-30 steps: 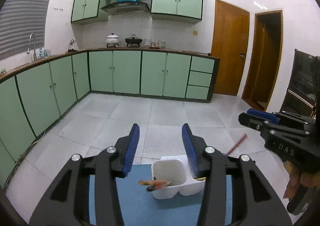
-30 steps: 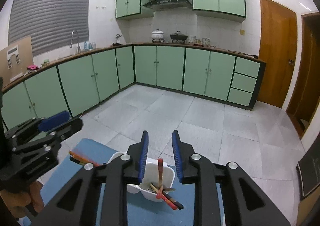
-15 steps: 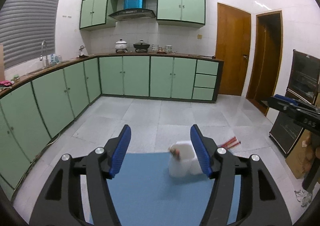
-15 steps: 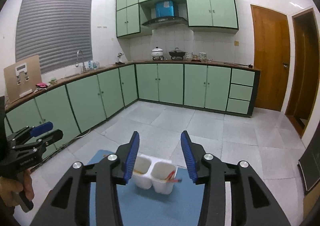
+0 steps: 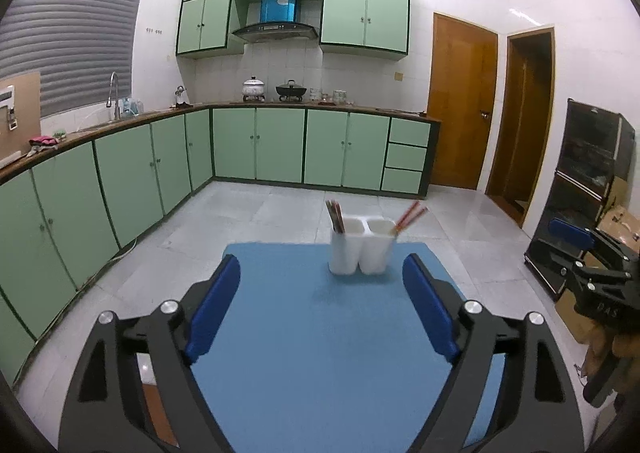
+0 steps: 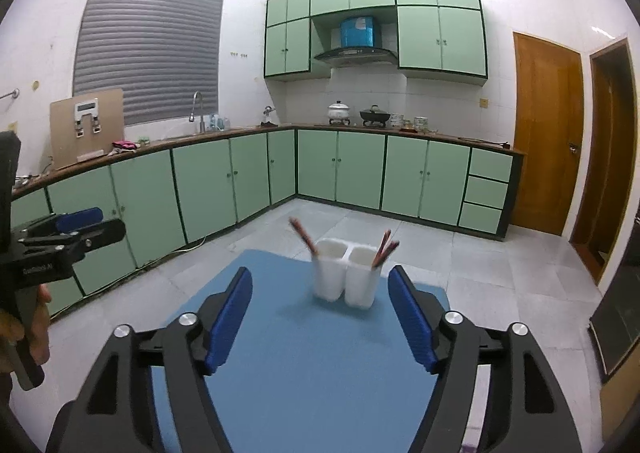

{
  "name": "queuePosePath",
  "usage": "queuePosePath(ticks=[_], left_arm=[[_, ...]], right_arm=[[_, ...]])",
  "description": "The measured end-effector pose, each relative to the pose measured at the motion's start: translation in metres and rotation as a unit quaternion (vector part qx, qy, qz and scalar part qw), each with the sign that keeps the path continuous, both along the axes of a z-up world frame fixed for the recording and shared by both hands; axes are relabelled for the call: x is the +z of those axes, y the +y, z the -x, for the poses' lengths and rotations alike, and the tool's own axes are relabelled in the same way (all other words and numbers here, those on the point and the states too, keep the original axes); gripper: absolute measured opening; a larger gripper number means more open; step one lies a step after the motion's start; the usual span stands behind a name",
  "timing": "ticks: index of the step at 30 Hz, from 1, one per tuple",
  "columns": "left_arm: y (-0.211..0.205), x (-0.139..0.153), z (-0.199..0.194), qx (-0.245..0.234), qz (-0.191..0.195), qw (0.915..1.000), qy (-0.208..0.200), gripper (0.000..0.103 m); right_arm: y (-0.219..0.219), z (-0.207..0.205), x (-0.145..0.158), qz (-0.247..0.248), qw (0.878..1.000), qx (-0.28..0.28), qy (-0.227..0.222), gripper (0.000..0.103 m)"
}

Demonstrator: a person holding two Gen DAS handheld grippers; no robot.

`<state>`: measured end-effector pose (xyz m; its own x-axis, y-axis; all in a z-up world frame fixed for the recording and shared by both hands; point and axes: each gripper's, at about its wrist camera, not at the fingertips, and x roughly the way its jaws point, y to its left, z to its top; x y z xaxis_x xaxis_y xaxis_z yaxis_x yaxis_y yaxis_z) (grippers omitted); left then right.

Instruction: Organize utensils

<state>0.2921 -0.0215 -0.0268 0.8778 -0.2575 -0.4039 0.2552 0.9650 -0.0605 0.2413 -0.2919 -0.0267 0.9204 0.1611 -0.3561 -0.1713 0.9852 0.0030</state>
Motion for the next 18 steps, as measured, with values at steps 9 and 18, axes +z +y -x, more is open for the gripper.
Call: queuePosePath(ticks=[9, 18], left_arm=[[-0.005, -0.015, 0.098, 0.001, -0.019, 0.9998, 0.003, 0.092], [0.000, -0.024, 0.168, 0.035, -0.036, 0.9985, 0.021, 0.098]], right_arm=[[0.021, 0.095, -0.010, -0.019, 1.000, -0.010, 0.004, 0.083], [0.021, 0.156, -0.019, -0.040, 0.999, -0.032, 0.018, 0.087]])
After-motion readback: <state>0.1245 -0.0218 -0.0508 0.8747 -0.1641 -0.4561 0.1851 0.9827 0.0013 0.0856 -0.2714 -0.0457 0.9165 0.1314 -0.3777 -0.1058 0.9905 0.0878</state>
